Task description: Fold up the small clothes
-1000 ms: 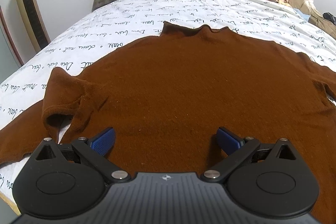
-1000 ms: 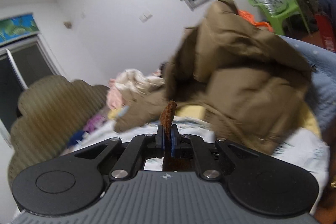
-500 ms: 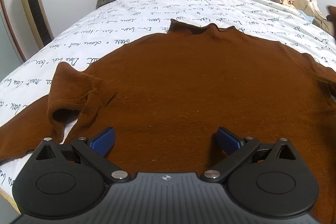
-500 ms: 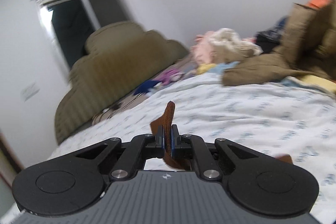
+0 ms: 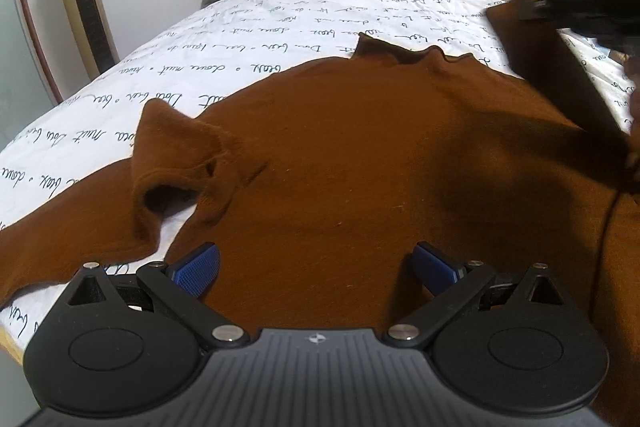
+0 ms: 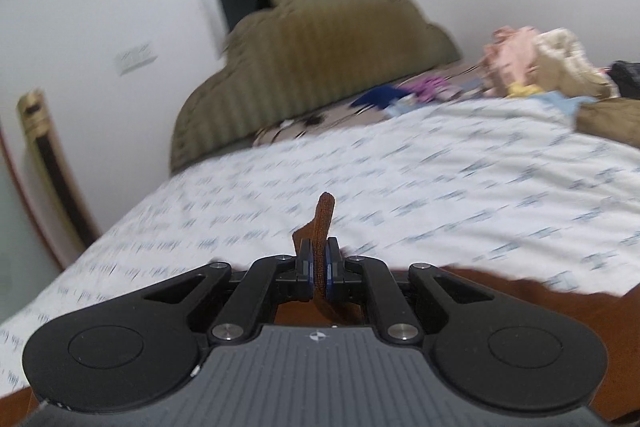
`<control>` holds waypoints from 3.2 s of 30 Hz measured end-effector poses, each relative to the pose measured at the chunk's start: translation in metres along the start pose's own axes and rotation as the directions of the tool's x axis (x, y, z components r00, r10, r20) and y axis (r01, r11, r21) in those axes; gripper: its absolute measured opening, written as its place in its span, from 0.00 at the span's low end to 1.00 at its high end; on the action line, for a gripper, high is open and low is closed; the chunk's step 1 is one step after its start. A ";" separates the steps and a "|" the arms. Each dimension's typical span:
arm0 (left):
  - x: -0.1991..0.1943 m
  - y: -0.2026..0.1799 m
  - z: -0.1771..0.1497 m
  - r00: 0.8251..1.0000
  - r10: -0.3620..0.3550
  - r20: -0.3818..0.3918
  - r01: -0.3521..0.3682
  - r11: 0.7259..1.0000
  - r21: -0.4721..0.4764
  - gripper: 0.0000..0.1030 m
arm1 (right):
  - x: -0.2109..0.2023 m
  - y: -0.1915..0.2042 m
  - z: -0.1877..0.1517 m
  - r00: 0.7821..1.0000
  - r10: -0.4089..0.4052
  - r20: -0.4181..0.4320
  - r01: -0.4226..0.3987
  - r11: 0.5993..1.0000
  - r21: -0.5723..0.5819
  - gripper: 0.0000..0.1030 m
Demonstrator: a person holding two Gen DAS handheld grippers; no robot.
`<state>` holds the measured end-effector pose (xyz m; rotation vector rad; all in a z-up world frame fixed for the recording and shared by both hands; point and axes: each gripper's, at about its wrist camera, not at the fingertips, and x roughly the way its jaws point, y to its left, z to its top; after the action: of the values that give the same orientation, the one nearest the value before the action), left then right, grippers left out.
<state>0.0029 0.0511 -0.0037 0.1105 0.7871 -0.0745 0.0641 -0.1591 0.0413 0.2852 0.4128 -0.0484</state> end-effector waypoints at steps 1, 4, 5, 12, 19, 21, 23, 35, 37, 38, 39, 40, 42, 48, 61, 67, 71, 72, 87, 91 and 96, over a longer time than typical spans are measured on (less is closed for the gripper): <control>-0.001 0.002 0.000 1.000 0.001 0.000 -0.001 1.000 -0.001 1.00 | 0.005 0.010 -0.004 1.000 0.016 -0.018 -0.016 1.000 -0.013 0.11; -0.006 0.007 -0.002 1.000 0.012 0.008 -0.012 1.000 -0.002 1.00 | 0.018 0.039 -0.014 0.995 0.067 -0.069 -0.071 0.996 -0.056 0.11; -0.007 0.009 -0.003 1.000 0.016 0.009 -0.016 1.000 -0.001 1.00 | 0.020 0.049 -0.018 0.993 0.086 -0.086 -0.092 0.993 -0.074 0.11; -0.014 0.027 -0.009 0.999 0.035 0.000 -0.035 0.999 -0.021 1.00 | 0.032 0.102 -0.039 0.953 0.227 -0.203 -0.259 0.954 -0.148 0.11; -0.015 0.040 -0.011 0.998 0.057 -0.008 -0.058 0.997 -0.050 1.00 | 0.040 0.122 -0.054 0.926 0.262 -0.272 -0.315 0.933 -0.174 0.11; -0.015 0.041 -0.012 0.998 0.057 -0.009 -0.058 0.997 -0.055 1.00 | 0.043 0.124 -0.058 0.917 0.267 -0.297 -0.327 0.929 -0.175 0.11; -0.016 0.041 -0.012 0.998 0.059 -0.011 -0.060 0.997 -0.054 1.00 | 0.046 0.125 -0.061 0.904 0.271 -0.330 -0.340 0.925 -0.172 0.15; -0.015 0.043 -0.011 0.997 0.075 -0.014 -0.076 0.996 -0.055 1.00 | 0.050 0.111 -0.062 0.778 0.420 -0.468 -0.459 0.888 0.033 0.46; -0.015 0.043 -0.010 0.997 0.075 -0.012 -0.075 0.996 -0.056 1.00 | 0.045 0.110 -0.065 0.789 0.402 -0.464 -0.451 0.893 0.007 0.47; -0.015 0.043 -0.010 0.997 0.076 -0.012 -0.076 0.996 -0.056 1.00 | 0.040 0.109 -0.065 0.788 0.416 -0.453 -0.461 0.887 0.013 0.47; -0.015 0.043 -0.010 0.997 0.077 -0.012 -0.077 0.995 -0.056 1.00 | 0.036 0.108 -0.063 0.783 0.435 -0.445 -0.474 0.880 0.026 0.47; -0.016 0.043 -0.010 0.997 0.078 -0.012 -0.078 0.995 -0.056 1.00 | 0.034 0.107 -0.062 0.781 0.447 -0.437 -0.483 0.875 0.032 0.51; -0.016 0.044 -0.009 0.997 0.079 -0.010 -0.079 0.995 -0.057 1.00 | 0.030 0.105 -0.061 0.801 0.414 -0.431 -0.455 0.890 0.010 0.60; -0.026 0.057 -0.012 0.994 0.110 -0.006 -0.110 0.990 -0.089 1.00 | -0.005 0.100 -0.059 0.872 0.329 -0.363 -0.396 0.910 -0.127 0.61; -0.036 0.215 -0.056 0.994 -0.086 0.074 0.113 0.683 -0.722 1.00 | -0.049 0.107 -0.090 0.900 0.310 -0.306 -0.402 0.861 -0.310 0.73; -0.021 0.250 -0.071 0.970 -0.127 0.208 0.244 0.454 -0.857 0.99 | -0.054 0.104 -0.094 0.908 0.301 -0.290 -0.387 0.869 -0.310 0.75; -0.020 0.277 -0.073 0.971 0.003 0.238 0.223 0.338 -0.914 0.86 | -0.063 0.096 -0.091 0.925 0.284 -0.251 -0.357 0.876 -0.325 0.78; -0.022 0.281 -0.072 0.973 0.076 0.217 0.180 0.334 -0.925 0.63 | -0.065 0.094 -0.090 0.929 0.280 -0.242 -0.350 0.878 -0.327 0.81; -0.080 0.312 -0.038 0.791 0.599 0.122 -0.147 0.381 -0.913 0.06 | -0.083 0.020 -0.079 0.973 0.177 -0.149 -0.204 0.959 -0.197 0.85; -0.068 0.282 0.008 0.797 0.581 0.162 -0.209 0.518 -0.829 0.06 | -0.076 -0.003 -0.080 0.983 0.103 -0.153 -0.125 0.981 -0.146 0.86; -0.042 0.177 0.064 0.860 0.383 0.337 -0.158 0.828 -0.538 0.06 | -0.078 -0.026 -0.082 0.987 0.073 -0.145 -0.086 0.993 -0.081 0.87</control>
<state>0.0379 0.2199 0.0839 -0.2776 0.3121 0.3766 -0.0415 -0.1621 -0.0061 0.2195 0.5433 0.0685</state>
